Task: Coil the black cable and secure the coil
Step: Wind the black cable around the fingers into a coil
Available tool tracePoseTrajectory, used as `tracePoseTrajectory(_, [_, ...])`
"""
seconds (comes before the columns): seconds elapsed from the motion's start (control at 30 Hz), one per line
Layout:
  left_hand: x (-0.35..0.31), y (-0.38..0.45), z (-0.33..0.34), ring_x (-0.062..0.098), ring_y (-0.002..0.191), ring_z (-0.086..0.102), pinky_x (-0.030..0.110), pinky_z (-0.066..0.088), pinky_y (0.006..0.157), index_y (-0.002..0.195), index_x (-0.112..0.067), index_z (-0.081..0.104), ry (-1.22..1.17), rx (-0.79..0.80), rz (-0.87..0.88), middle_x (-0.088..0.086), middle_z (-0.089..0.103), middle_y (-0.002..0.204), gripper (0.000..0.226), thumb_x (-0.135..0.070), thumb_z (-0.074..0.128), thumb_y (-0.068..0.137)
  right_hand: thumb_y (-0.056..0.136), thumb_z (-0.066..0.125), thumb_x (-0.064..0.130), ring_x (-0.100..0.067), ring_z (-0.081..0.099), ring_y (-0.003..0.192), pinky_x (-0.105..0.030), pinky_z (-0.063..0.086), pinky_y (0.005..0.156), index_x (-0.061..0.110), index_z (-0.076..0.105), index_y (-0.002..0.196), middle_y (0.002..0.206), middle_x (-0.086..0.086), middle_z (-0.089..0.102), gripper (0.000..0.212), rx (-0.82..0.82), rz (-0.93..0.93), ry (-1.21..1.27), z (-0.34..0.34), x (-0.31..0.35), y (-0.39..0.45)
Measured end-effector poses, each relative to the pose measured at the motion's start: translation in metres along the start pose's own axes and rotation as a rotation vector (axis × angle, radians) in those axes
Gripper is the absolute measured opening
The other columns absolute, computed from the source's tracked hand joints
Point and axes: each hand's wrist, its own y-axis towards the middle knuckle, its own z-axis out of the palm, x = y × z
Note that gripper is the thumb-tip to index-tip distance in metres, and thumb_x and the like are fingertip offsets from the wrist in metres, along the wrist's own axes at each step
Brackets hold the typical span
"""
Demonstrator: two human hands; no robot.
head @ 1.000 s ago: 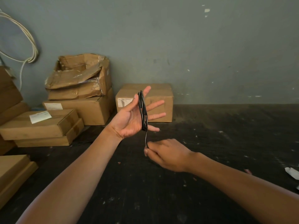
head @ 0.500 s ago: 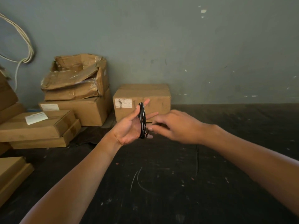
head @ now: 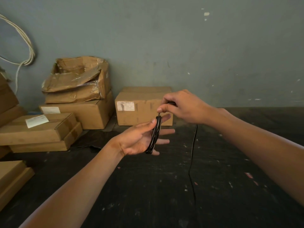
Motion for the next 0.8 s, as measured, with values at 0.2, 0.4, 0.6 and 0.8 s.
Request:
tracePoseTrajectory(0.2, [-0.004, -0.004, 0.009, 0.040, 0.142, 0.036, 0.080, 0.011, 0.107, 0.143, -0.045, 0.045, -0.039, 0.084, -0.001, 0.008, 0.045, 0.153, 0.051, -0.049, 0.052, 0.093, 0.088, 0.066, 0.039, 0.001, 0.045, 0.052, -0.018, 0.035, 0.051, 0.023, 0.066, 0.082, 0.060, 0.013, 0.057, 0.017, -0.101, -0.002, 0.111, -0.002, -0.011, -0.002])
tracePoseTrajectory(0.4, [-0.011, -0.008, 0.015, 0.043, 0.143, 0.032, 0.079, 0.009, 0.108, 0.148, -0.042, 0.038, -0.049, 0.162, -0.002, 0.013, 0.037, 0.157, 0.054, -0.044, 0.051, 0.096, 0.091, 0.063, 0.031, -0.003, 0.057, 0.066, -0.022, 0.044, 0.062, 0.024, 0.065, 0.085, 0.072, 0.023, 0.065, 0.010, -0.114, -0.001, 0.305, 0.009, -0.014, -0.006])
tracePoseTrajectory(0.6, [-0.024, -0.015, 0.016, 0.047, 0.144, 0.026, 0.068, 0.029, 0.102, 0.151, -0.041, 0.031, -0.108, 0.230, 0.095, 0.017, 0.030, 0.160, 0.060, -0.044, 0.052, 0.096, 0.100, 0.049, 0.018, 0.001, 0.053, 0.071, -0.025, 0.046, 0.069, 0.002, 0.062, 0.090, 0.077, 0.004, 0.059, 0.023, -0.083, 0.055, 0.400, 0.036, -0.031, -0.016])
tracePoseTrajectory(0.8, [-0.039, -0.016, 0.019, 0.049, 0.143, 0.021, 0.070, 0.025, 0.100, 0.149, -0.039, 0.035, -0.136, 0.283, 0.197, 0.019, 0.024, 0.160, 0.052, -0.042, 0.043, 0.098, 0.104, 0.040, 0.014, -0.018, 0.061, 0.115, -0.045, 0.048, 0.102, 0.009, 0.063, 0.116, 0.120, -0.009, 0.066, 0.026, 0.140, 0.152, 0.421, 0.096, -0.035, -0.038])
